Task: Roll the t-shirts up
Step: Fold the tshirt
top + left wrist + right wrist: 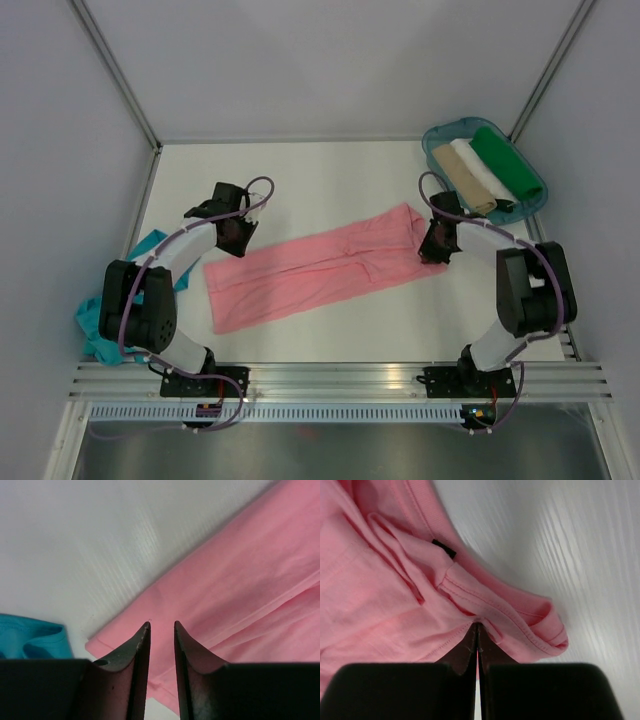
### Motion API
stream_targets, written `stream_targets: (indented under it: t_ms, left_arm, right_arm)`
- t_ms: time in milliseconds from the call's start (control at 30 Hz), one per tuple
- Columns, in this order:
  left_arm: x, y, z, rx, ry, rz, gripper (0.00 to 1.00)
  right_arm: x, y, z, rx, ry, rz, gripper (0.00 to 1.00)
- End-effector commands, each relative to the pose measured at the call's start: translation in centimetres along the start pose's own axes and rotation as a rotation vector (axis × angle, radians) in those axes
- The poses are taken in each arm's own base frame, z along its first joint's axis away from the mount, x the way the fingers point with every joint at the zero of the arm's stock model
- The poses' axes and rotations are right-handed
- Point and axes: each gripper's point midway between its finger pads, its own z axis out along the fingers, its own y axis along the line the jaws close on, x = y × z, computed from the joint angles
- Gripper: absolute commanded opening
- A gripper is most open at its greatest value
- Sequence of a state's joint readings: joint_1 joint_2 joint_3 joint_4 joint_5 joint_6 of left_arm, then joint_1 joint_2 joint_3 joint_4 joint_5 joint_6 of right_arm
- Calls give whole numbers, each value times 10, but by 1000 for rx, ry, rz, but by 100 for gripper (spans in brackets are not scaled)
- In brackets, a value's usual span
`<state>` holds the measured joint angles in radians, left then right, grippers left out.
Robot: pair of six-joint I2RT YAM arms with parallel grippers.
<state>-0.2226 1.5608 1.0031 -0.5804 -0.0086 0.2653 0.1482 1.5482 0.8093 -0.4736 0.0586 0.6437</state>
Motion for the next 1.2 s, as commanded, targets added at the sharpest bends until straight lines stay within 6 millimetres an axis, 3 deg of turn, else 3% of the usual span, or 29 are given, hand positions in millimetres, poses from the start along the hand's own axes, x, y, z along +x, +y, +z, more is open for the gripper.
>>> stream_targets:
  t_ms: [0, 33, 67, 167, 200, 233, 267, 333, 367, 533, 700, 800, 900, 967, 1000, 1033, 1067, 1100, 1133, 1167]
  left_arm:
    - [-19, 14, -15, -29, -76, 25, 31]
    - [-17, 15, -16, -29, -71, 21, 31]
    - [-12, 18, -16, -32, -62, 10, 31]
    - [-3, 20, -16, -33, -46, 6, 32]
    - [4, 17, -13, -27, -28, 9, 32]
    - [9, 16, -11, -23, -15, 9, 33]
    - [19, 13, -6, -14, 12, 6, 33]
    - [27, 5, -2, 20, 34, 9, 33]
    - [33, 3, 0, 26, 46, 10, 33]
    - [54, -11, 7, 87, 97, 1, 33]
    - [65, -25, 7, 155, 116, 23, 34]
    - [69, -26, 5, 162, 126, 32, 33]
    - [72, -28, 4, 168, 130, 41, 34]
    - [72, -27, 3, 163, 126, 41, 34]
    - [73, -27, 3, 164, 128, 41, 34]
    - [72, -27, 1, 158, 122, 41, 34]
    - [71, -26, 1, 154, 118, 43, 34]
    - [71, -25, -1, 148, 116, 43, 34]
    - [72, -22, -2, 132, 114, 49, 34]
    - [72, -21, -3, 123, 111, 53, 34]
  right_arm:
    - [-51, 23, 47, 55, -80, -66, 0]
    - [-59, 31, 51, 59, -78, -80, 0]
    - [-82, 53, 58, 44, -103, -97, 0]
    - [-105, 84, 68, 37, -113, -154, 0]
    - [-126, 107, 75, 13, -137, -173, 0]
    - [-128, 117, 79, 8, -117, -183, 0]
    - [-142, 141, 91, -23, -125, -193, 0]
    - [-144, 160, 105, -46, -90, -203, 0]
    - [-153, 186, 117, -106, -88, -212, 0]
    - [-181, 250, 133, -227, -163, -186, 0]
    - [-227, 309, 100, -467, -340, -121, 0]
    - [-254, 335, 59, -570, -431, -125, 0]
    - [-272, 345, -9, -642, -527, -189, 11]
    - [-271, 339, -33, -641, -547, -210, 16]
    - [-275, 336, -72, -662, -589, -213, 19]
    - [-259, 322, -57, -619, -538, -219, 23]
    - [-251, 315, -61, -613, -523, -220, 25]
    - [-246, 309, -89, -628, -532, -218, 27]
    - [-216, 291, -64, -592, -433, -228, 31]
    - [-200, 286, -66, -601, -402, -247, 34]
